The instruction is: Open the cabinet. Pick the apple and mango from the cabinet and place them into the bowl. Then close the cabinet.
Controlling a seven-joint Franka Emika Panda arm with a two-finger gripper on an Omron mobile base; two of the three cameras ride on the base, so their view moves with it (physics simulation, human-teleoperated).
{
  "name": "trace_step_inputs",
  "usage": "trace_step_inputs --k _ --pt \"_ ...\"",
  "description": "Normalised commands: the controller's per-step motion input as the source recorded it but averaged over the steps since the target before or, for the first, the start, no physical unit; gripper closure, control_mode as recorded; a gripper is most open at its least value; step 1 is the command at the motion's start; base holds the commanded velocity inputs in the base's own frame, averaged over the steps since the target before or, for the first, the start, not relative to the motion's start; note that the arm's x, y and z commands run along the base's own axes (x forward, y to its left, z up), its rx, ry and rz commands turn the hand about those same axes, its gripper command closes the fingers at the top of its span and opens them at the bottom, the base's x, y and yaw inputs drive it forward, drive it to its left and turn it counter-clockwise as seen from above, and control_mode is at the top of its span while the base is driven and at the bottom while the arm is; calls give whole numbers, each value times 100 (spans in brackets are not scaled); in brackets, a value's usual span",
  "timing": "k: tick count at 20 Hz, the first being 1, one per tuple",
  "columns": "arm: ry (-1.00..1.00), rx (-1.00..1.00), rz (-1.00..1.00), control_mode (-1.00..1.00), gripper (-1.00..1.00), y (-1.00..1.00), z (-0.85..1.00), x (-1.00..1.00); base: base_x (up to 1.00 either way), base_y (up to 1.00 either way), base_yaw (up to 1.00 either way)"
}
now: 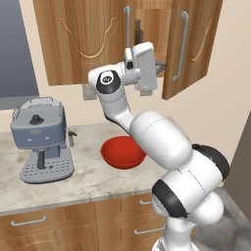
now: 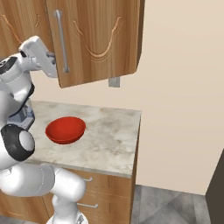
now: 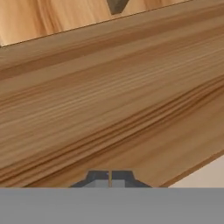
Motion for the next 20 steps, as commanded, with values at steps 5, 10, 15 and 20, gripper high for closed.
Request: trace_step_inputs --k 5,10,15,20 --pt "-3 0 -4 -100 100 -81 23 -42 0 0 0" --pt "-7 0 -5 -100 100 -80 20 -50 0 0 0" --pt "-7 0 -6 -100 100 -78 13 -50 0 0 0" --pt "-3 0 -4 -100 100 -68 3 -34 0 0 0"
